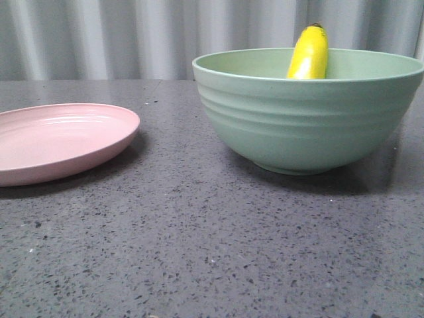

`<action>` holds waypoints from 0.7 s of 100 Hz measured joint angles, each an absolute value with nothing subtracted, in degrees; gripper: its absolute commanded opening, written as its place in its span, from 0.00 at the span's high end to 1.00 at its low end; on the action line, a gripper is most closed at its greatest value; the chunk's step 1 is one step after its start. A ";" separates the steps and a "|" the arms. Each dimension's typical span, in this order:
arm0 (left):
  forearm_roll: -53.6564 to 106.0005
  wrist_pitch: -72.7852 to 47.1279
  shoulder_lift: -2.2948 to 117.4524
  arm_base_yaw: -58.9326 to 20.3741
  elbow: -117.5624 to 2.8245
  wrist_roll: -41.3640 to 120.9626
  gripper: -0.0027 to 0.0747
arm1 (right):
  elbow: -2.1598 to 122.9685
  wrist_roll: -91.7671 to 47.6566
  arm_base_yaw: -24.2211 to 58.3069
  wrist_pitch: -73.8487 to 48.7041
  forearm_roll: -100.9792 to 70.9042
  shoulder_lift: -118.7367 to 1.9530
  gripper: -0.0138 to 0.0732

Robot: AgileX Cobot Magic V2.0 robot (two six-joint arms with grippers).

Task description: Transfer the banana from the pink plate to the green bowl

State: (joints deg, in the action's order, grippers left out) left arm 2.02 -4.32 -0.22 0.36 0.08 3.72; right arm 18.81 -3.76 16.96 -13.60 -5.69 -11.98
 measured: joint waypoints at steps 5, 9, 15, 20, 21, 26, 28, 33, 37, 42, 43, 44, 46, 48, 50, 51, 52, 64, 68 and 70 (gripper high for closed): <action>2.02 -7.67 -0.22 0.61 0.08 3.72 0.99 | 18.81 -3.76 16.96 -13.60 -5.69 -11.98 0.92; 2.02 -10.55 -0.22 0.61 0.08 3.72 0.99 | 18.81 -3.76 16.96 -13.60 -5.69 -11.98 0.92; 2.02 -14.61 -0.22 0.69 0.08 3.72 0.99 | 18.81 -3.76 16.96 -13.60 -5.69 -11.98 0.92; 2.02 -16.84 -0.22 0.74 0.08 3.72 0.99 | 18.81 -3.76 16.96 -13.60 -5.69 -11.98 0.92; 2.02 -17.06 -0.22 0.74 0.08 3.72 0.99 | 18.81 -3.76 16.96 -13.60 -5.69 -11.98 0.92; 2.02 -18.03 -0.22 0.74 0.08 3.72 0.99 | 18.81 -3.76 16.96 -13.60 -5.69 -11.98 0.92; 2.02 -18.25 -0.22 0.74 0.08 3.72 0.99 | 18.81 -3.76 16.96 -13.60 -5.69 -11.98 0.92; 2.02 -18.23 -0.22 0.74 0.08 3.72 0.99 | 18.81 -3.76 16.96 -13.60 -5.69 -11.98 0.92; 2.02 -18.23 -0.22 0.74 0.08 3.72 0.99 | 18.81 -3.76 16.96 -13.60 -5.69 -11.98 0.92; 2.02 -18.23 -0.22 0.74 0.08 3.72 0.99 | 18.81 -3.76 16.96 -13.60 -5.69 -11.98 0.92; 2.02 -18.23 -0.22 0.74 0.08 3.72 0.99 | 18.81 -3.76 16.96 -13.60 -5.69 -11.98 0.92; 2.02 -18.23 -0.22 0.74 0.08 3.72 0.99 | 18.81 -3.76 16.96 -13.60 -5.69 -11.98 0.92; 2.02 -18.23 -0.22 0.74 0.08 3.72 0.99 | 18.81 -3.76 16.96 -13.60 -5.69 -11.98 0.92; 2.02 -18.23 -0.22 0.74 0.08 3.72 0.99 | 18.81 -3.76 16.96 -13.60 -5.69 -11.98 0.92; 2.02 -18.23 -0.22 0.74 0.08 3.72 0.99 | 18.81 -3.76 16.96 -13.60 -5.69 -11.98 0.92; 2.02 -18.23 -0.22 0.74 0.08 3.72 0.99 | 18.81 -3.76 16.96 -13.60 -5.69 -11.98 0.92; 2.02 -18.23 -0.22 0.74 0.08 3.72 0.99 | 18.81 -3.76 16.96 -13.60 -5.69 -11.98 0.92; 2.02 -18.23 -0.22 0.74 0.08 3.72 0.99 | 18.81 -3.76 16.96 -13.60 -5.69 -11.98 0.92; 1.98 -18.23 -0.22 0.74 0.08 3.72 0.99 | 18.81 -3.76 16.96 -13.60 -5.69 -11.98 0.92; 1.98 -18.23 -0.22 0.74 0.08 3.72 0.99 | 18.81 -3.76 16.96 -13.60 -5.69 -11.98 0.92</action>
